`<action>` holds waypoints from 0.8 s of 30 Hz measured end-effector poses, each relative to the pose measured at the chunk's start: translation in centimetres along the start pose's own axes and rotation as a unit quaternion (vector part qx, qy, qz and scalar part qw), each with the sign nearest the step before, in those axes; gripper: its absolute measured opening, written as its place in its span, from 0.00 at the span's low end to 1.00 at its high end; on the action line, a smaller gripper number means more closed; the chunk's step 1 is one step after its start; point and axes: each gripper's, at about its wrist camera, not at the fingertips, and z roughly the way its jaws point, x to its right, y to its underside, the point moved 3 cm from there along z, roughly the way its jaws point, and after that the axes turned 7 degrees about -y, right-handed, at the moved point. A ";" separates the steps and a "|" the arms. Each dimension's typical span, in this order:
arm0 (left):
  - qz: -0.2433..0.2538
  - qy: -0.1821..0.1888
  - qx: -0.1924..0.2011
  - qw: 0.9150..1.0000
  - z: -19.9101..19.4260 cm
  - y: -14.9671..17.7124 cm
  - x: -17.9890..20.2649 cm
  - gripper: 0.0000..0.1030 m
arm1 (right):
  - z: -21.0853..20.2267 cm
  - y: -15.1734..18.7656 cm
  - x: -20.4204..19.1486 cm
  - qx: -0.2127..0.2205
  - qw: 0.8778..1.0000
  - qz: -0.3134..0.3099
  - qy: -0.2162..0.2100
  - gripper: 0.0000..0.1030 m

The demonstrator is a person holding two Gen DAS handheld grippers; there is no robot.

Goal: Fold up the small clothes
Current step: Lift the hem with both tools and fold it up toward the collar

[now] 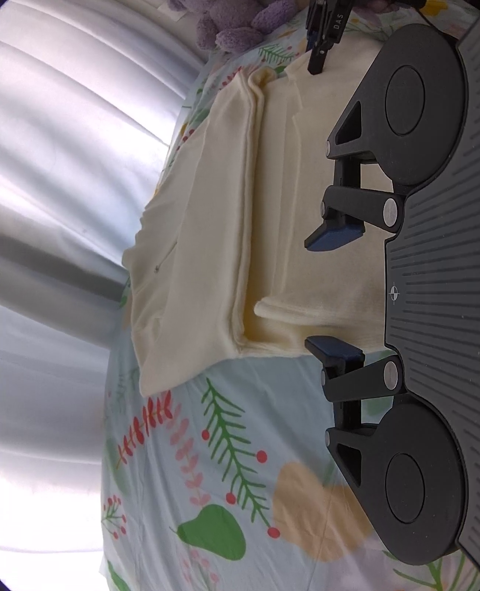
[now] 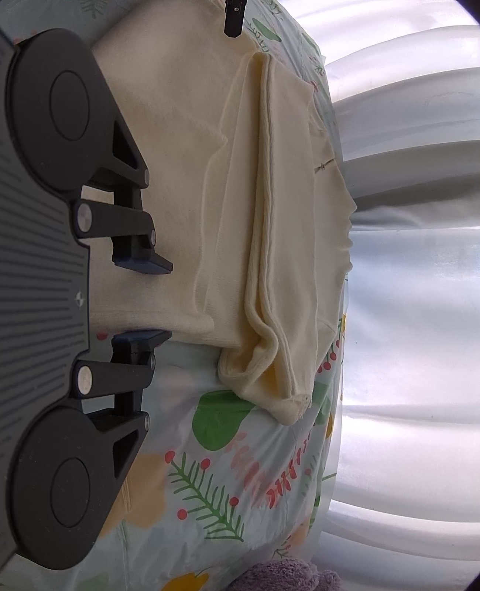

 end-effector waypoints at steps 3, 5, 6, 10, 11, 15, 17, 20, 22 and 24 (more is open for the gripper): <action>0.010 -0.010 -0.010 1.000 0.7 -0.1 0.3 0.40 | 0.1 -0.3 -0.2 -0.002 1.000 -0.015 0.006 0.07; 0.012 -0.018 -0.015 1.000 1.1 -0.1 0.5 0.26 | 0.1 -0.4 -0.5 0.000 1.000 -0.025 0.012 0.07; 0.013 -0.027 -0.015 0.999 1.1 -0.1 0.5 0.13 | 0.1 -0.5 -0.5 0.001 0.999 -0.029 0.016 0.06; 0.031 -0.034 0.001 0.999 -0.2 -0.6 1.3 0.09 | -0.9 -0.9 -1.0 0.017 0.998 -0.049 0.034 0.06; 0.038 -0.036 0.010 0.999 -0.9 -0.9 1.6 0.09 | -1.4 -1.1 -1.2 0.025 0.998 -0.055 0.036 0.06; 0.044 -0.015 0.068 0.997 -4.6 -3.6 2.9 0.09 | -3.6 -2.9 -1.5 0.066 0.996 -0.057 0.032 0.06; 0.036 -0.013 0.104 0.994 -5.6 -5.8 3.2 0.09 | -4.2 -4.4 -1.5 0.089 0.994 -0.059 0.032 0.06; 0.029 -0.031 0.127 0.991 -4.2 -8.9 3.1 0.09 | -3.0 -7.0 -0.7 0.107 0.991 -0.059 0.046 0.06; 0.023 -0.040 0.117 0.992 -1.8 -10.3 2.6 0.09 | -1.2 -8.4 0.2 0.102 0.992 -0.048 0.051 0.06; 0.011 -0.043 0.092 0.995 1.1 -10.9 2.1 0.09 | 1.0 -9.6 1.3 0.083 0.995 -0.025 0.048 0.06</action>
